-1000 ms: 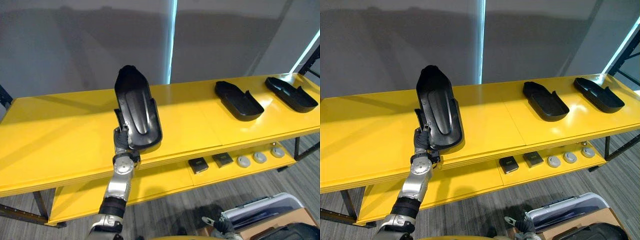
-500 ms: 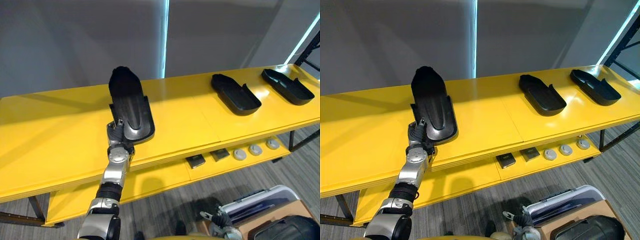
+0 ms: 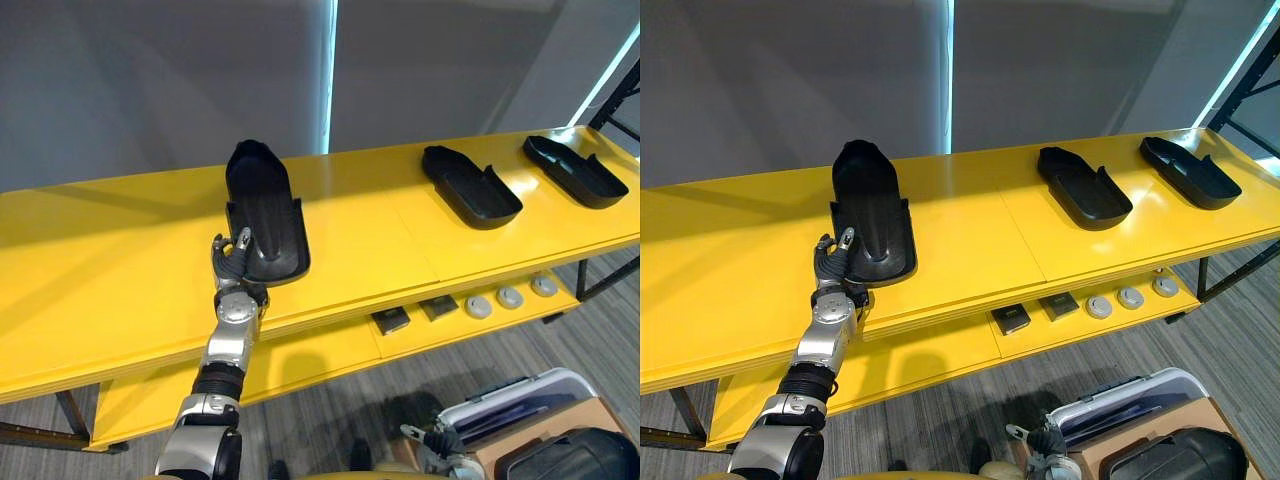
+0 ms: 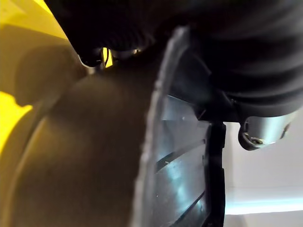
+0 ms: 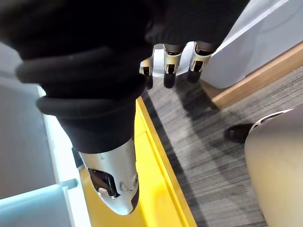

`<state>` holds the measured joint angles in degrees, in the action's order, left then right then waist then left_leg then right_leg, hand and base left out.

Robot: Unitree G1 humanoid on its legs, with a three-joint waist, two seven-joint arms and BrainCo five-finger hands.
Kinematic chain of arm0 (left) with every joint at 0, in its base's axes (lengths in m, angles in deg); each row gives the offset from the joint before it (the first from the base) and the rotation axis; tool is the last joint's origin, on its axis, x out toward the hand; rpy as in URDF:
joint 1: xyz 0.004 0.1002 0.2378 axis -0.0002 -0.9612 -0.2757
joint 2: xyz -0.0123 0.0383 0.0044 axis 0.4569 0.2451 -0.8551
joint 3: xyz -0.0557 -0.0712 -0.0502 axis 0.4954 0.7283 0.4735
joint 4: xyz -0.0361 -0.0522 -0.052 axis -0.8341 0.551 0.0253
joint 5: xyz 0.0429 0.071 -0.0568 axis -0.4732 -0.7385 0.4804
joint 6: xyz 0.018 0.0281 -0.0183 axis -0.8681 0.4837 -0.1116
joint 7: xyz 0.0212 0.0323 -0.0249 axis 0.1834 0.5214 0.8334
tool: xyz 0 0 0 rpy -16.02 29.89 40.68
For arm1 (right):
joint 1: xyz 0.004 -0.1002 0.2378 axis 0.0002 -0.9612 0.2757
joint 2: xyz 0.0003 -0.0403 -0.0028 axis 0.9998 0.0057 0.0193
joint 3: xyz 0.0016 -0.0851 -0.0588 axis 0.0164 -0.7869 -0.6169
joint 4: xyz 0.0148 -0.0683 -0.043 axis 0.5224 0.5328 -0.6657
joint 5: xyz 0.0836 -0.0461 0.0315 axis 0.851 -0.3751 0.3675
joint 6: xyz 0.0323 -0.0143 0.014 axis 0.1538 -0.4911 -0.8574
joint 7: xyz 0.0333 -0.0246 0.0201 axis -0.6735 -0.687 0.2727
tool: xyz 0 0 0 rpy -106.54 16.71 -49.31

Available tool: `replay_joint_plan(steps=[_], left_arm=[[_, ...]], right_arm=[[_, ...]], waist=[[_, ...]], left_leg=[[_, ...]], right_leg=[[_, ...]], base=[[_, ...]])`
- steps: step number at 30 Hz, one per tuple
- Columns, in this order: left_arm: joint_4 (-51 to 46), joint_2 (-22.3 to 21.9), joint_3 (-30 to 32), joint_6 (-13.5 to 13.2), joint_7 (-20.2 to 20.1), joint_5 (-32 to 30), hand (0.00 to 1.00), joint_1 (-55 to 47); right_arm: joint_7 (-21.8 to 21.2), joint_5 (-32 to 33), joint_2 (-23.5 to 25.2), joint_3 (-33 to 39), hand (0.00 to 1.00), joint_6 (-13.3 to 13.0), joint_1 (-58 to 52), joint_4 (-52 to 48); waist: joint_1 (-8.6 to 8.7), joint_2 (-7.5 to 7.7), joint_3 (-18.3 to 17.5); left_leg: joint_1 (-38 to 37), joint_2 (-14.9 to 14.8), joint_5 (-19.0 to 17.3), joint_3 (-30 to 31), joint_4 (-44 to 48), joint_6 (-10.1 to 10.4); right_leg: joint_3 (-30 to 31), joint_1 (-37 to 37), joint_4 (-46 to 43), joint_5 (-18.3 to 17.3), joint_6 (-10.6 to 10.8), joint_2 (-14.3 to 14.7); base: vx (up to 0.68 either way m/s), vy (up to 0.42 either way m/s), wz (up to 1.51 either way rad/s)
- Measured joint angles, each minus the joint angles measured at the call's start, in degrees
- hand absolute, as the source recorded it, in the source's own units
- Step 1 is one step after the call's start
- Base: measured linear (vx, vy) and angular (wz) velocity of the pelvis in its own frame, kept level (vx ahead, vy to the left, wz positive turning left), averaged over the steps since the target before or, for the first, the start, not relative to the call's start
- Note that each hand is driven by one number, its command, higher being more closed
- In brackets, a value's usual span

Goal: Walk over and take plastic housings, then place them on the shelf

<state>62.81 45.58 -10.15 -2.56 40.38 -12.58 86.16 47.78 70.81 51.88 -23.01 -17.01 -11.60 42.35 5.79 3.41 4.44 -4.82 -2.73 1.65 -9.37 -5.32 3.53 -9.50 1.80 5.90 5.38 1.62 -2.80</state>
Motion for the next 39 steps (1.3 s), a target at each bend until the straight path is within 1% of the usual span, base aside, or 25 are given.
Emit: replay_joint_plan(steps=[4, 9, 11, 13, 18, 21, 29, 34, 35, 39], left_arm=[[-0.50, -0.05, -0.05, 0.09, 0.03, -0.01, 0.00, -0.01], [-3.31, -0.38, -0.19, 0.36, 0.30, 0.33, 0.00, -0.03], [-4.94, -0.83, -0.22, 0.36, 0.50, 0.72, 0.00, -0.34], [-9.01, -0.91, -0.31, 0.28, 0.91, 0.71, 0.00, -2.17], [-14.74, -1.36, -1.00, -2.09, 1.13, 0.68, 0.00, -4.57], [-15.16, -1.97, -1.42, -2.13, 1.09, 0.57, 0.00, -5.00], [-17.51, -3.09, -3.99, -2.40, -0.06, -2.95, 0.00, -6.87], [-25.45, -3.12, -7.72, -2.92, -0.18, -8.65, 0.00, -12.93], [-27.90, -3.12, -8.96, -3.27, -0.39, -11.12, 1.00, -15.96], [-32.65, -3.07, -11.14, -4.73, -1.47, -15.94, 1.00, -22.80]], right_arm=[[-0.04, 0.04, -0.03, -0.02, 0.00, -0.02, 0.19, 0.84], [-0.06, 0.03, -0.42, -1.14, 0.00, -0.02, 0.60, 0.94], [-0.05, 0.03, -0.41, -1.18, 0.00, -0.02, 0.68, 0.94], [-0.03, 0.03, -0.40, -1.55, 0.00, -0.02, 0.91, 1.03], [-0.03, 0.00, -0.38, -1.64, 0.00, 0.01, 1.01, 1.12], [-0.04, 0.01, -0.37, -1.69, 0.00, 0.02, 1.01, 1.12], [-0.06, 0.02, -0.30, -2.04, 0.00, 0.02, 1.10, 1.12], [0.06, 0.08, -0.29, -2.02, 0.00, -0.03, 1.07, 1.16], [0.09, 0.13, -0.29, -2.02, 0.00, -0.14, 1.04, 1.17], [0.17, 0.13, -0.30, -2.01, 0.00, -0.78, 0.97, 1.58]], waist=[[-0.05, 0.00, 0.01], [-0.09, 0.12, 0.65], [-0.12, -0.03, 0.75], [-0.12, -0.12, 0.80], [-0.26, -0.17, 0.82], [-0.28, -0.18, 0.82], [-0.32, -0.50, 0.76], [-0.38, -0.62, 0.76], [-0.39, -0.72, 0.75], [-0.99, -0.85, 0.75]], left_leg=[[-0.02, 0.04, 0.00, 0.09, 0.00, 0.00], [-0.08, 0.20, 0.02, 0.78, 0.00, -0.02], [-0.12, 0.29, 0.02, 1.04, 0.00, -0.02], [-0.14, 0.48, 0.02, 1.11, 0.00, -0.02], [-0.38, 0.69, 0.03, 1.27, 0.00, -0.04], [-0.43, 0.68, 0.03, 1.44, -0.01, -0.04], [-0.43, 0.68, 0.03, 1.55, -0.11, -0.04], [-0.69, 0.67, 0.03, 1.53, -0.12, -0.05], [-1.00, 0.66, 0.00, 1.45, -0.13, -0.09], [-1.04, 0.60, -0.03, 1.37, -0.14, -0.11]], right_leg=[[-0.05, 0.05, -0.01, 0.00, 0.00, -0.04], [-0.67, 0.61, -0.06, -0.01, 0.01, -0.19], [-0.88, 0.79, -0.16, -0.02, 0.04, -0.26], [-0.95, 0.85, -0.18, -0.04, 0.06, -0.30], [-1.08, 1.18, -0.18, -0.05, 0.07, -0.31], [-1.26, 1.32, -0.18, -0.08, 0.12, -0.36], [-1.36, 1.38, -0.19, -0.22, 0.32, -0.44], [-1.39, 1.63, -0.20, -0.23, 0.36, -0.42], [-1.35, 1.91, -0.20, -0.29, 0.43, -0.41], [-1.28, 1.95, -0.20, -0.32, 0.47, -0.42]], base=[[0.00, 0.000, 0.00], [0.00, 0.000, 0.06], [-0.01, 0.001, 0.06], [-0.01, 0.002, 0.02], [-0.03, 0.002, 0.02], [-0.05, -0.001, 0.03], [-0.02, -0.001, 0.01], [0.00, 0.000, 0.00], [0.00, 0.000, 0.00], [-0.01, 0.000, 0.00]])
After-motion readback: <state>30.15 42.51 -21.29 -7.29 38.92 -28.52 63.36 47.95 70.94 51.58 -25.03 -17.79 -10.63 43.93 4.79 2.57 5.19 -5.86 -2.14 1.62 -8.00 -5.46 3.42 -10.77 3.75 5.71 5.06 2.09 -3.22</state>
